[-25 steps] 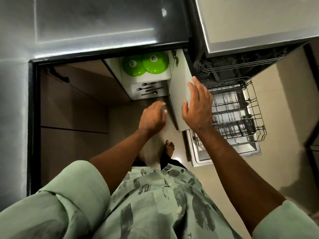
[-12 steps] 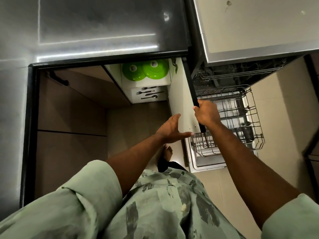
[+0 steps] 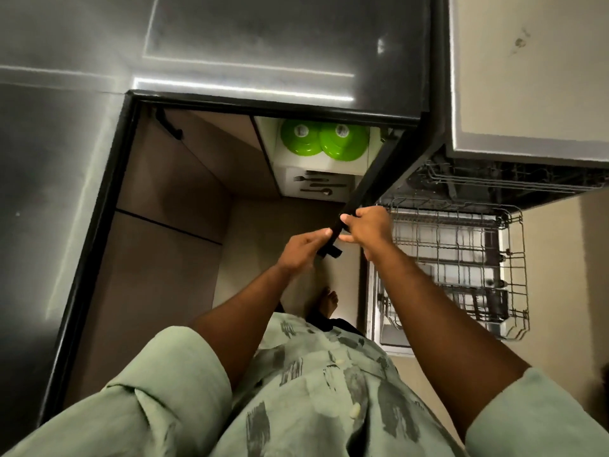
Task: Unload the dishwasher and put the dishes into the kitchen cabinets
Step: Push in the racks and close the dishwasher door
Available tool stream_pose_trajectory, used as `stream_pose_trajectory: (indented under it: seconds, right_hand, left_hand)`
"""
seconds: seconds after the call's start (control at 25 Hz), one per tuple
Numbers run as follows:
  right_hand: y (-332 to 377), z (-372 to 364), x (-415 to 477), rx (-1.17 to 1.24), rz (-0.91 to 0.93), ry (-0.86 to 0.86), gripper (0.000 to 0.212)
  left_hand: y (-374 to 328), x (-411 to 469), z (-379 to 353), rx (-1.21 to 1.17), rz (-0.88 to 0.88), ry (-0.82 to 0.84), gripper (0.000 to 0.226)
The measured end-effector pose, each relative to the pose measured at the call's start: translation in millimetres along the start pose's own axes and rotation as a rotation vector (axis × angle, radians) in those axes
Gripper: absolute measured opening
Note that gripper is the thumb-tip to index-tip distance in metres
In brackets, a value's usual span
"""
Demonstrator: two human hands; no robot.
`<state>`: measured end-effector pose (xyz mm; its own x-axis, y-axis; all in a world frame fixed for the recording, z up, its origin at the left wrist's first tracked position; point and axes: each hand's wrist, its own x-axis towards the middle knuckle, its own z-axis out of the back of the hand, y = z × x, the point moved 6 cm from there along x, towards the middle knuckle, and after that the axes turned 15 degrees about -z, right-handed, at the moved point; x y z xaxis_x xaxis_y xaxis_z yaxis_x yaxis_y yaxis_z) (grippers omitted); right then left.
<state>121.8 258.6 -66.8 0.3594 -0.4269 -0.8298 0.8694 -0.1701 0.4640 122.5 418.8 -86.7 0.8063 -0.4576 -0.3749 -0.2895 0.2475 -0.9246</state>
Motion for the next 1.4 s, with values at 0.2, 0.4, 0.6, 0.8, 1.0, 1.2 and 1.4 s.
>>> stream_pose_trajectory:
  seconds: [0.2,0.4,0.6,0.8,1.0,1.2,1.4]
  right_hand:
    - [24,-60,11,0.174,-0.046,0.099,0.029]
    - [55,-100,23,0.268,-0.102,0.116,0.027]
    - [72,-117,32,0.342,-0.094,0.126,0.012]
    - [91,-135,47,0.384,-0.085,0.086,0.016]
    - [108,-147,54,0.418,-0.098,0.049,0.041]
    - [125,-158,54,0.447,-0.093,0.088,0.043]
    - [133,-172,59,0.404,-0.090,0.155,0.048]
  left_hand:
    - [29,-4,54,-0.121,0.185,-0.486,0.061]
    - [14,19,75,-0.520,0.285,-0.736,0.036]
    - [7,42,98,-0.391,0.216,-0.600,0.022]
    - [3,83,137,-0.254,0.268,-0.717,0.014]
    - [5,118,169,-0.223,0.344,-0.742,0.017]
    - [4,148,183,-0.200,0.336,-0.720,0.022]
    - [-12,172,198,-0.202,0.309,-0.747,0.030]
